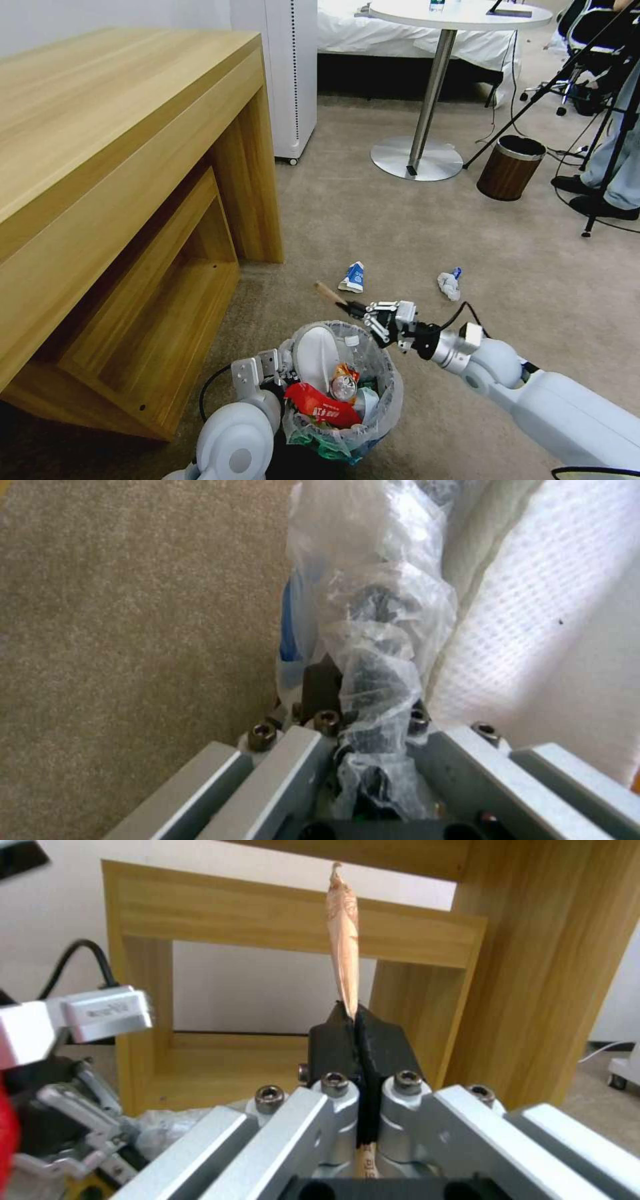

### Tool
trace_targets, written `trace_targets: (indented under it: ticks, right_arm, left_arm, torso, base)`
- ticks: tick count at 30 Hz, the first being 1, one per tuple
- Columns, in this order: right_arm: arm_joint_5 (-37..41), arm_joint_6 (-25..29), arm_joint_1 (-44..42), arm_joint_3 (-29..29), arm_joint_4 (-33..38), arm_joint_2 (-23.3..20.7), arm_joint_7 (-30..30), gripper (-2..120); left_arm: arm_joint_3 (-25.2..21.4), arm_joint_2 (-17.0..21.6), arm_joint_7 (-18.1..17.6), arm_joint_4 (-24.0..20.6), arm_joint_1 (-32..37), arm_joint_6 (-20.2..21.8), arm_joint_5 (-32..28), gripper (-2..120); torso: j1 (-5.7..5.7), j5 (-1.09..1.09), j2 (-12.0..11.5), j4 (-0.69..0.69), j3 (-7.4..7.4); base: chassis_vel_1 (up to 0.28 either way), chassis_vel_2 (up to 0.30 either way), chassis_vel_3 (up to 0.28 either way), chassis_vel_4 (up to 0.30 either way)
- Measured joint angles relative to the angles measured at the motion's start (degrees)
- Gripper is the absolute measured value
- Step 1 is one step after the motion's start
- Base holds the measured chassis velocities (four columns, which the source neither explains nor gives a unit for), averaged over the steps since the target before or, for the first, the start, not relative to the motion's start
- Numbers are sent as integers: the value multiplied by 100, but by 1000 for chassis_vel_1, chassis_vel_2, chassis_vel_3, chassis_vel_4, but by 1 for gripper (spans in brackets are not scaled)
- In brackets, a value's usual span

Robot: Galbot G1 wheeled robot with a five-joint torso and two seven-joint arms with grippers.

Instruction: Pick up the trash bin and place the garbage on the floor into it.

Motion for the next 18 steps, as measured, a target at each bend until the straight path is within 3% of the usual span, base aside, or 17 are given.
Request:
trace_targets:
  ticks: [10, 18]
  right_arm:
    - [228, -17, 923, -692, -53, 263, 321, 0]
    - [207, -24, 1013, -999, -160, 467, 373, 0]
  left_arm:
    - [110, -164, -44, 112, -20, 57, 57, 0]
    - [183, -137, -238, 121, -356, 44, -216, 0]
  torso:
    - [0, -1, 0, 1, 0]
    - [0, 0, 0, 1, 0]
  base:
    - [0, 0, 0, 0]
    - [0, 0, 0, 0]
